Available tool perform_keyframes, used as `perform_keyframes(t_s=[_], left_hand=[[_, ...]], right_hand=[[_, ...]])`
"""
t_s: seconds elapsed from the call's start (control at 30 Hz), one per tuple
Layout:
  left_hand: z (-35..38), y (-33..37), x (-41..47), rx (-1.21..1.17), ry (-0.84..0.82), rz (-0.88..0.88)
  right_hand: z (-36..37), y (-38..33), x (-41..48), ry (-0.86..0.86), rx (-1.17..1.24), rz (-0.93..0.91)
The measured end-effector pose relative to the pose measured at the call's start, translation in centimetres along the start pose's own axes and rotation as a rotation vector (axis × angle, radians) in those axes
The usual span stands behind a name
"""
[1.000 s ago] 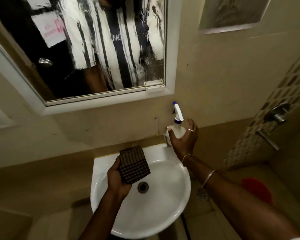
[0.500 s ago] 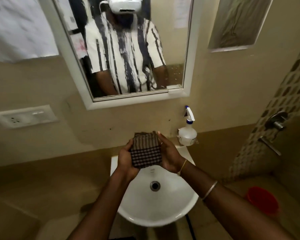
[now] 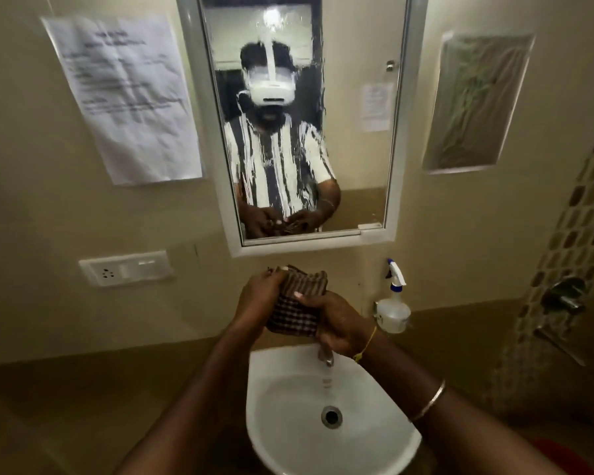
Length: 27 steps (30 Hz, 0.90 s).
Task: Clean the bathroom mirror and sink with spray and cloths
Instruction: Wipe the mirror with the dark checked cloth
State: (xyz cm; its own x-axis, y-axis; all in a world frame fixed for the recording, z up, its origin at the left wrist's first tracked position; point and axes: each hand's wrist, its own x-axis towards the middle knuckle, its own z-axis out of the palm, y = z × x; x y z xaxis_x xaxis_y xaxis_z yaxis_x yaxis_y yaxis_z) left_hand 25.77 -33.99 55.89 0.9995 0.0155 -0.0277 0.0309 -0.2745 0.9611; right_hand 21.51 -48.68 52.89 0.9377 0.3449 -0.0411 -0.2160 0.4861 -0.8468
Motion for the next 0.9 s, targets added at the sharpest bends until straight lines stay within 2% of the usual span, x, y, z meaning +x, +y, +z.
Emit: perform_keyframes(t_s=[0.1, 0.23, 0.33, 0.5, 0.73, 0.9], left_hand=[[-2.0, 2.5, 0.5, 0.127, 0.046, 0.106], [-4.3, 6.1, 1.0, 0.105, 0.042, 0.231], [-5.6, 8.6, 1.1, 0.018, 0.120, 0.358], [-6.7, 12.7, 0.9, -0.113, 0.164, 0.525], [-7.8, 17.4, 0.8, -0.175, 0.241, 0.645], [-8.3, 19.4, 2.1, -0.262, 0.222, 0.671]], right_hand=[[1.8, -1.7, 1.0, 0.041, -0.044, -0.075], [4.4, -4.9, 2.1, 0.100, -0.058, -0.186], [7.1, -7.7, 3.0, 0.138, -0.077, -0.322], [11.9, -13.6, 3.9, 0.353, -0.152, -0.644], [16.9, -20.6, 6.4, 0.596, -0.258, -1.014], [18.2, -22.4, 10.4, 0.620, -0.458, -1.182]])
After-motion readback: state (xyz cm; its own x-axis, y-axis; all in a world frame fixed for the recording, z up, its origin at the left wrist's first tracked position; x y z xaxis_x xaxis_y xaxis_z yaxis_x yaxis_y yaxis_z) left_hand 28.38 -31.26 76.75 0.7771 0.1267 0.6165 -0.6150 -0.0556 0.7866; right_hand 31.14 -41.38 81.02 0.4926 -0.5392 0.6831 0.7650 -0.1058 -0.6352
